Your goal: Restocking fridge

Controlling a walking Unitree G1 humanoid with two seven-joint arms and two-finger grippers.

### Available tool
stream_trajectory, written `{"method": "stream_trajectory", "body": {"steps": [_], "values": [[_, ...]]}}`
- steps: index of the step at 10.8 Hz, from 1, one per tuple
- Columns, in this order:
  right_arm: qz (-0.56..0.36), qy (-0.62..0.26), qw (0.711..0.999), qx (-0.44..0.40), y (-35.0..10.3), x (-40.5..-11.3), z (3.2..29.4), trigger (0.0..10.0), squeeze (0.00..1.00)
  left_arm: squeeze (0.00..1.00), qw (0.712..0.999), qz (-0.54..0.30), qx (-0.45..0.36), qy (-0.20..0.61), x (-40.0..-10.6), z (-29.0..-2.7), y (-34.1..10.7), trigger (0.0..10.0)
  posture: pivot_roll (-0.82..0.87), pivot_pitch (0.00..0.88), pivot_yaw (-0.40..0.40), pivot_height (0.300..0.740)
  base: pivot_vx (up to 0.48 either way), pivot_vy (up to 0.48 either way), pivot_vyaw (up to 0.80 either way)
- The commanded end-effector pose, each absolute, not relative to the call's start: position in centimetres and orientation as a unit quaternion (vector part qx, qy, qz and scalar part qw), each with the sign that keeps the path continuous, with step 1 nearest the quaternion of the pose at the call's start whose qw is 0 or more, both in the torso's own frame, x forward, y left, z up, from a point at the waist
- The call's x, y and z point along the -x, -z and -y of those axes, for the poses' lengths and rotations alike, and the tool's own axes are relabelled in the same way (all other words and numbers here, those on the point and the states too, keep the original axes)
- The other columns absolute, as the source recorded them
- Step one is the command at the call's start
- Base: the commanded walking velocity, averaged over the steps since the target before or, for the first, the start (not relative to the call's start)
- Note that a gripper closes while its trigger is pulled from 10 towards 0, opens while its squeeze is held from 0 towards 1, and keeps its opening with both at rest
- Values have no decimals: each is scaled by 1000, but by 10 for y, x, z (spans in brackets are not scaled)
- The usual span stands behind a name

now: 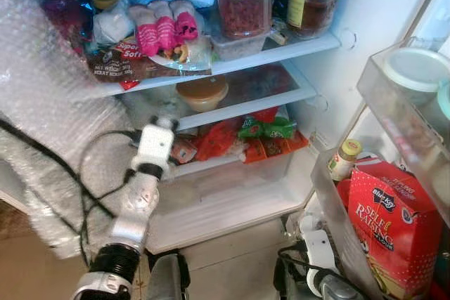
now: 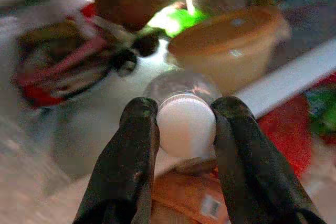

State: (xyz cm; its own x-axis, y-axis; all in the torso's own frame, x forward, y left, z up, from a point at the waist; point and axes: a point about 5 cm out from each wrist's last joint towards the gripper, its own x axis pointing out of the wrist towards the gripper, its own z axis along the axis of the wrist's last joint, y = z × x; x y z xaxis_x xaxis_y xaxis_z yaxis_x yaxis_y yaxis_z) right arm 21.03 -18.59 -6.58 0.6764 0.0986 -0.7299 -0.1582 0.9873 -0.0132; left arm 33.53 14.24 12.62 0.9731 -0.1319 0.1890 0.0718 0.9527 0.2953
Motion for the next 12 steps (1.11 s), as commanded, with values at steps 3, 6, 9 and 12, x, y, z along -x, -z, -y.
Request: {"method": "stream_trajectory", "body": {"steps": [3,6,9,12], "values": [[-499,-81,863,13,96,-156,178,10000,0,0,985,25,-158,66,-336,-140,-101,10000,-41,147,55,585,0,0,0],[-501,-83,862,11,96,-156,178,10000,0,0,987,43,-148,32,-354,-142,-119,10000,-45,149,57,585,0,0,0],[-502,-84,861,10,96,-156,178,10000,0,0,993,23,-116,15,-369,-141,-126,10000,-45,150,57,585,0,0,0],[-503,-85,860,11,96,-155,178,10000,0,0,995,18,-98,-24,-380,-149,-135,10000,-48,151,55,585,0,0,0]]}}
